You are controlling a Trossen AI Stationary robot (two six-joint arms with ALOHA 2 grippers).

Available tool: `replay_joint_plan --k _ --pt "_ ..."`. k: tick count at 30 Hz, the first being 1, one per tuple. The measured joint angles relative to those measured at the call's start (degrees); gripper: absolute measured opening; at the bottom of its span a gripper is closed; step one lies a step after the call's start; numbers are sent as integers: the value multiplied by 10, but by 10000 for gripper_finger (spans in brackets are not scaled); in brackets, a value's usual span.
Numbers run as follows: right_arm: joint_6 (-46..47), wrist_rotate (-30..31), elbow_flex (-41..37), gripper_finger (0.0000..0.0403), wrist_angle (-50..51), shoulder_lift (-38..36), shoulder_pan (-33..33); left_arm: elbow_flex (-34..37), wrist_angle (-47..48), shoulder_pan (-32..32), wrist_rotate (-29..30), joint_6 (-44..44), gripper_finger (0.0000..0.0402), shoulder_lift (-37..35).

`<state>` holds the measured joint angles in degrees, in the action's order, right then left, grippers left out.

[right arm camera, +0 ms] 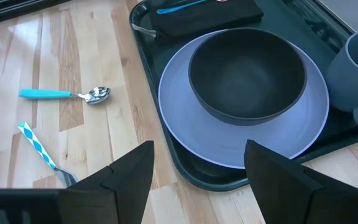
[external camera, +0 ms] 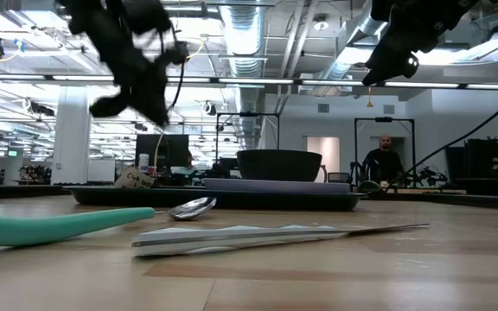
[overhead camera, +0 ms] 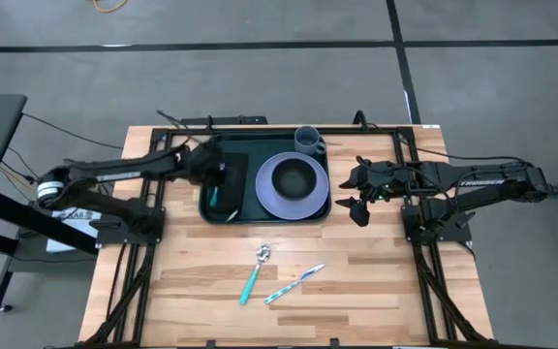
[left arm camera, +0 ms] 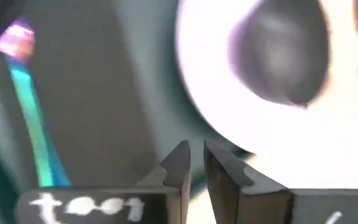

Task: Set up tray
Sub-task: Put the blue spoon on top of the black napkin to the right of the blue fork

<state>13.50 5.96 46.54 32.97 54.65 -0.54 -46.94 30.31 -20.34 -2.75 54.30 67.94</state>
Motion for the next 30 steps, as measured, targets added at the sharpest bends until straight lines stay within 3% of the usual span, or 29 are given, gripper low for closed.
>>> replay_joint_plan --k 7,12,19,24,30 --pt "0 -1 0 240 3 0 1 -78 35 232 111 162 14 20" --pt "-3 -1 0 240 33 0 1 -130 37 326 128 226 11 100" --pt "-5 -1 0 240 67 0 1 -162 36 369 45 224 31 219" --pt "-5 -1 0 240 73 0 1 -162 19 378 -22 234 81 279" --pt "-5 -1 0 240 74 0 1 -162 -9 389 -28 250 142 297"
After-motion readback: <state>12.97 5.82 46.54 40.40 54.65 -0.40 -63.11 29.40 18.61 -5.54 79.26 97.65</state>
